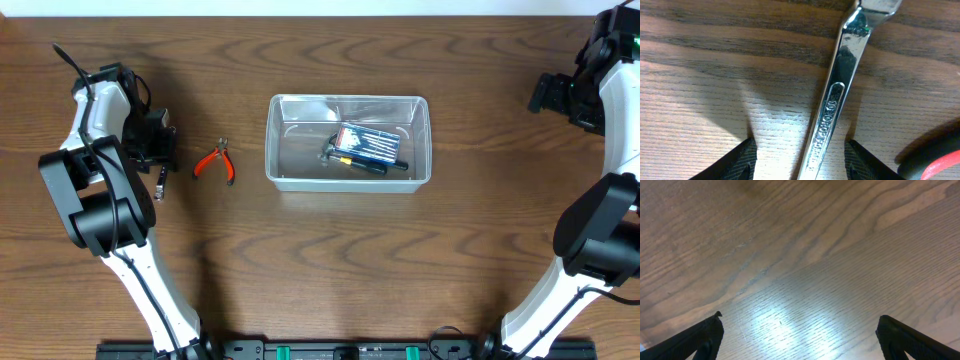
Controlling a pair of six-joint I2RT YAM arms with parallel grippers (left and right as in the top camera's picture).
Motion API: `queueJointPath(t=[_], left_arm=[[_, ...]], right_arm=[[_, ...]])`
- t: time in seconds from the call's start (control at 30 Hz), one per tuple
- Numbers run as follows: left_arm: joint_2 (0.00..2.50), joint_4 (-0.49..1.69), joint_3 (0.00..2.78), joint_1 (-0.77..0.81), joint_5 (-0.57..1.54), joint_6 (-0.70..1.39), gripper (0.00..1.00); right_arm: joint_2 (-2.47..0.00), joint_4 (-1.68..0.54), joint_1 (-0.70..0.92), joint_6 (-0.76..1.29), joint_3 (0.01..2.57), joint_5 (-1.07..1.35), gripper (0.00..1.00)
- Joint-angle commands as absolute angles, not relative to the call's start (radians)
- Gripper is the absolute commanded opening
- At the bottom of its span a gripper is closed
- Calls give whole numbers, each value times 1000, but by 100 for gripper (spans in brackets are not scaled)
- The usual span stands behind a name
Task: Pack container
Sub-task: 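Lift the wrench and carry it right toward the container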
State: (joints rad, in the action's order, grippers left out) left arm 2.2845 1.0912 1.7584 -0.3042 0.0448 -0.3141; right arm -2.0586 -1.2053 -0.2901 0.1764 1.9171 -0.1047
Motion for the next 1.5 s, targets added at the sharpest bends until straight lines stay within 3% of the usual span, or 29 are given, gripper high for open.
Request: queueJointPath(t=[0.0, 0.2, 0.43, 0.6, 0.77, 0.9, 0.97, 1.47], left_arm=[[2315, 1093, 1755, -299, 51, -319, 52], [2315, 1093, 1755, -299, 51, -319, 48], [2315, 1093, 1755, -299, 51, -319, 33], [2315, 1093, 1755, -299, 51, -319, 29], [2315, 1093, 1755, -299, 51, -319, 19], [2315, 1094, 1755, -299, 51, -319, 19], [2315, 1094, 1755, -299, 51, -319, 13], [2313, 1094, 1758, -299, 51, -308, 12]], right_arm=[[-2061, -1203, -294, 190, 1914, -108, 99], [-2061, -1203, -294, 190, 1914, -108, 99], [-2061, -1203, -294, 190, 1914, -108, 99], [-2061, -1203, -294, 190, 1914, -108, 99], [-2061, -1203, -294, 190, 1914, -108, 99], [-2061, -1203, -294, 190, 1914, -108, 99], [-2061, -1203, -294, 190, 1914, -108, 99], [-2061, -1203, -294, 190, 1914, -108, 99]])
